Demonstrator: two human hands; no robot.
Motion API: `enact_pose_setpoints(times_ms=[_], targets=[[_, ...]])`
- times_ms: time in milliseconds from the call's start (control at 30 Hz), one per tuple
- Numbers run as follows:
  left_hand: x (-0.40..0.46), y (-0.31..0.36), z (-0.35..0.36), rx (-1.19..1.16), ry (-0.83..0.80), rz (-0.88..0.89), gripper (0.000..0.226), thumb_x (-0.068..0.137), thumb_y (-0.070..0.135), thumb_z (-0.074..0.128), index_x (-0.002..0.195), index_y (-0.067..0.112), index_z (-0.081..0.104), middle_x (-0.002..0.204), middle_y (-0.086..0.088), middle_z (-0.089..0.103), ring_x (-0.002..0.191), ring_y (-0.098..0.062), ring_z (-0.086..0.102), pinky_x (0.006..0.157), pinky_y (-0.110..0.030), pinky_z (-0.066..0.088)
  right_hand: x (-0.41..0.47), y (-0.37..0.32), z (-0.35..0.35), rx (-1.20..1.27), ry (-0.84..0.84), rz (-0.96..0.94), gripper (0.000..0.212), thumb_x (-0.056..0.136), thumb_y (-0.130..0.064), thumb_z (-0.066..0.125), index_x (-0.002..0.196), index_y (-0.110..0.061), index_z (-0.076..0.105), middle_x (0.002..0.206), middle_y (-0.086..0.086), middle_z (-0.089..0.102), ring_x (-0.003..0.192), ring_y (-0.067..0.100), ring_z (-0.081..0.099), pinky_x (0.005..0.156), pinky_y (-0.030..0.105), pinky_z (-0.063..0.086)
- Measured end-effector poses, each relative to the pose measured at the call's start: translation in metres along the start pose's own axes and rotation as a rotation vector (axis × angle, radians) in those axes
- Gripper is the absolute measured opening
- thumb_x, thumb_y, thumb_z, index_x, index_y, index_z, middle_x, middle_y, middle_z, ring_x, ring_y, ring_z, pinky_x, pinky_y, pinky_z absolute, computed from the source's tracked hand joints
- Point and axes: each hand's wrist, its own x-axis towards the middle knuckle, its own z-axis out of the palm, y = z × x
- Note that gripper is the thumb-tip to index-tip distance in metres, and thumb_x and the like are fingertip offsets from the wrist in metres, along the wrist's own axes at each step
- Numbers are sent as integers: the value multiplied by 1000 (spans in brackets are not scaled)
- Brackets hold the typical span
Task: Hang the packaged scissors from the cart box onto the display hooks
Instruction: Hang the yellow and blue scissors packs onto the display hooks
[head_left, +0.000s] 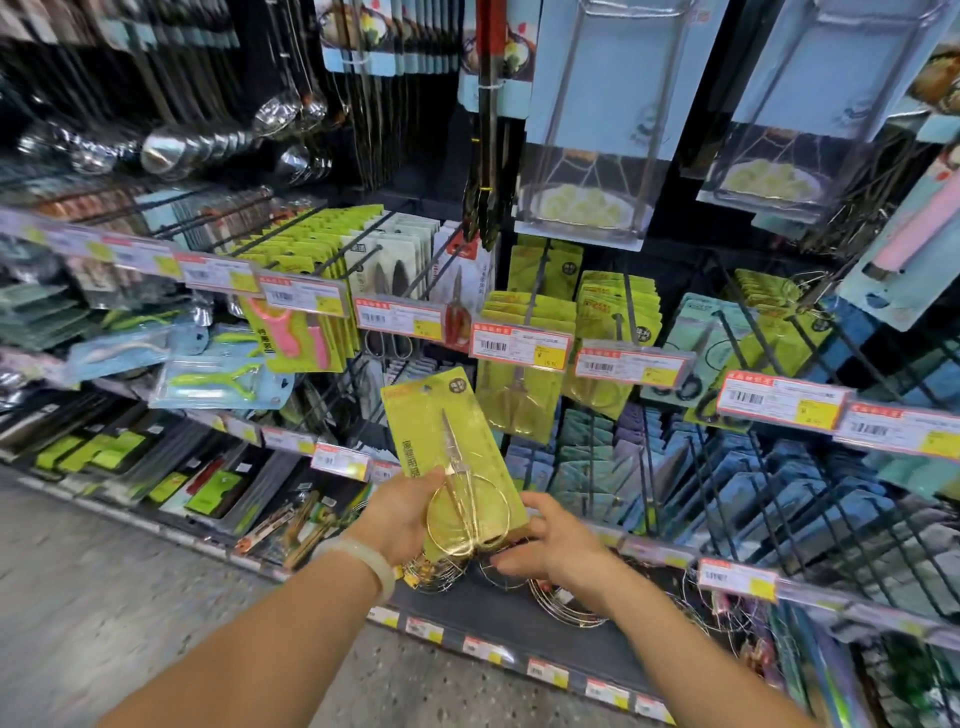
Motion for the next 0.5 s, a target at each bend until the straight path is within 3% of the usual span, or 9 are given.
enact_pose_setpoints(times_ms=[100, 200, 267, 367, 500], targets=[[-7, 0, 1, -6, 16, 7, 29, 98, 13, 48, 123, 1, 56, 111, -21, 67, 88, -32, 67, 72, -47, 55, 1, -2, 6, -28, 68, -62, 54, 75, 12, 67, 112, -19, 42, 90, 4, 65, 59, 0, 64, 52, 11, 47], [-13, -1, 4, 16, 5, 4, 29, 98, 14, 48, 121, 0, 56, 110, -20, 67, 89, -32, 68, 74, -48, 54, 0, -2, 7, -9, 151, -117, 44, 76, 8, 69, 110, -10, 48, 91, -1, 66, 72, 8, 63, 67, 17, 53], [-16, -1, 6, 17, -10, 1, 27, 99, 15, 47, 117, -1, 57, 102, -19, 68, 81, -29, 67, 66, -45, 53, -2, -2, 7, -8, 171, -134, 42, 76, 5, 71, 106, -13, 48, 93, -3, 66, 78, 14, 63, 75, 25, 54], [-18, -1, 7, 13, 0, -2, 26, 98, 16, 48, 116, 0, 58, 90, -16, 68, 74, -27, 66, 60, -41, 53, -7, 0, 7, -72, 122, -171, 49, 76, 1, 72, 109, -20, 43, 99, -6, 63, 79, 14, 63, 74, 22, 53], [-18, -4, 7, 20, 1, 4, 29, 98, 17, 48, 118, 0, 58, 99, -17, 69, 81, -28, 67, 68, -44, 54, -13, -2, 8, -121, 142, -222, 45, 78, -1, 71, 107, -21, 43, 96, -8, 64, 78, 9, 63, 70, 16, 53]])
